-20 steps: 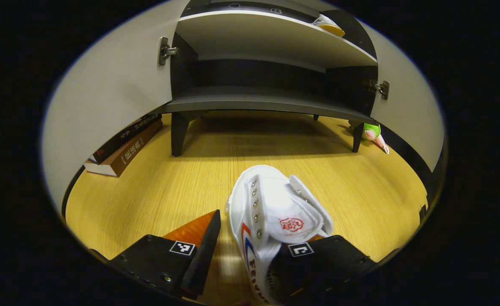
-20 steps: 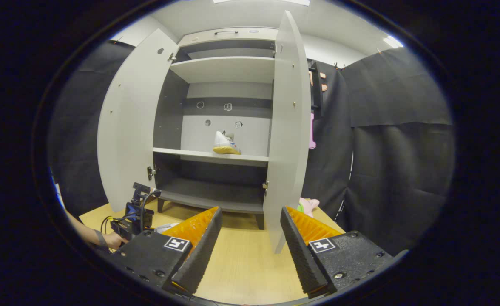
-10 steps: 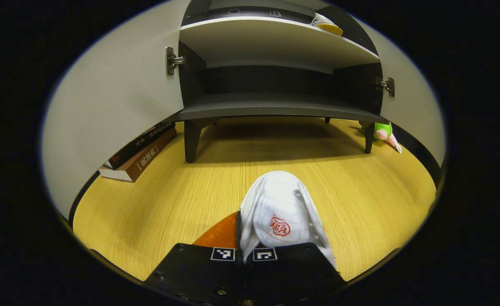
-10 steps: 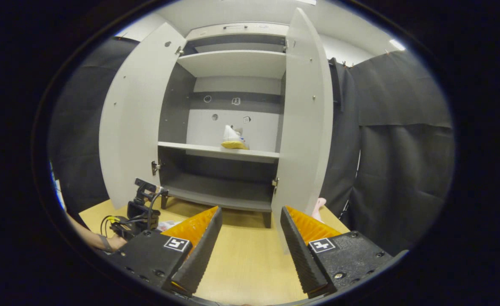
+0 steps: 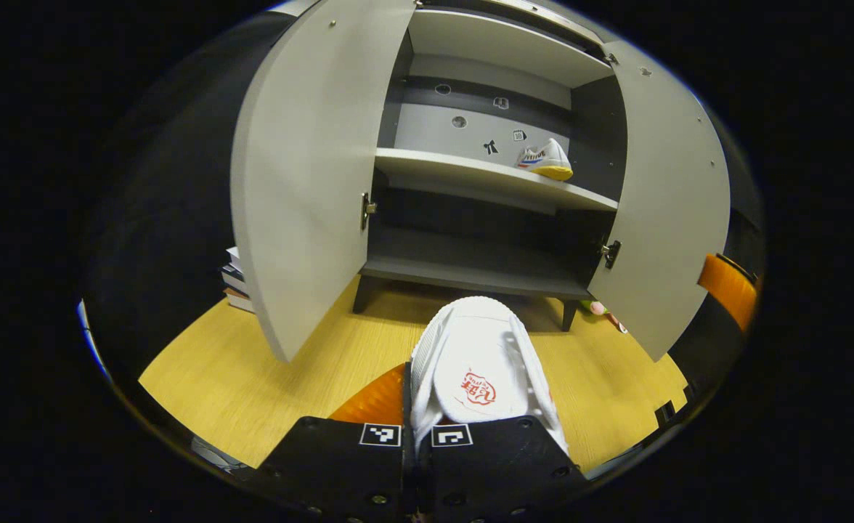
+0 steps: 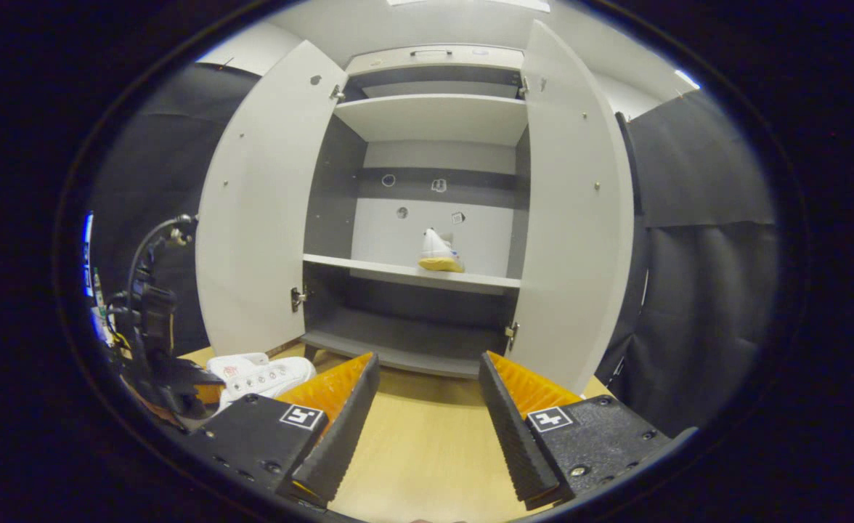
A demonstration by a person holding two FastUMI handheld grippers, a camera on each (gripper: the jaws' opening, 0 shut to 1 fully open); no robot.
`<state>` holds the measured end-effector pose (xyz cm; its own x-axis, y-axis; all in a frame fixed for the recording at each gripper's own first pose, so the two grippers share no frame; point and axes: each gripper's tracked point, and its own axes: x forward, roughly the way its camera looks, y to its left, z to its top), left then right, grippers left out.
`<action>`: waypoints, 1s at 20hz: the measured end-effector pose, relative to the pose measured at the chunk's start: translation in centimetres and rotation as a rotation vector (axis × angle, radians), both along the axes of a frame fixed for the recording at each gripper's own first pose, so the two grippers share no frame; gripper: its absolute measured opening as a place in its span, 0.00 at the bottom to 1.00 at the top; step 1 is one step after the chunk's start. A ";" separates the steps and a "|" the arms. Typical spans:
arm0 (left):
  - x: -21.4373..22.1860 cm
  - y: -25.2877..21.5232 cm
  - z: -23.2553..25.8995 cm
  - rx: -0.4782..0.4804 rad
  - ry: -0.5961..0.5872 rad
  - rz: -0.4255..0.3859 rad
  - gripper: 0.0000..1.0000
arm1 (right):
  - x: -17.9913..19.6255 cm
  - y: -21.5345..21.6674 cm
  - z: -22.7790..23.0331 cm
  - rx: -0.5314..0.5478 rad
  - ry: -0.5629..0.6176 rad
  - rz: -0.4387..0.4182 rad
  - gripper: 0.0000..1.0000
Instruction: Grab one shoe with the right hand and put it into the shoe cabinet, grab the other shoe with the left hand and put it into the shoe cabinet; then close the right door with the right hand and the left door with the left hand.
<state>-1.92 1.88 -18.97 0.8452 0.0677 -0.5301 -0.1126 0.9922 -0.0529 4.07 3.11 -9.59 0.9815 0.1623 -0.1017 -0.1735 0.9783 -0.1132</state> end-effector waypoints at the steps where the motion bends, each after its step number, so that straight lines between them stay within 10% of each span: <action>1: 0.3 0.2 2.4 0.029 -0.050 -0.002 0.01 | 0.1 0.6 0.0 0.006 -0.002 0.018 0.88; 9: 11.3 -1.9 15.3 0.022 -0.308 -0.024 0.01 | -0.6 3.1 -0.7 0.007 0.016 0.087 0.88; 20: 33.7 -1.2 13.9 0.017 -0.057 0.037 0.01 | -1.5 -0.2 0.5 -0.003 -0.013 -0.017 0.88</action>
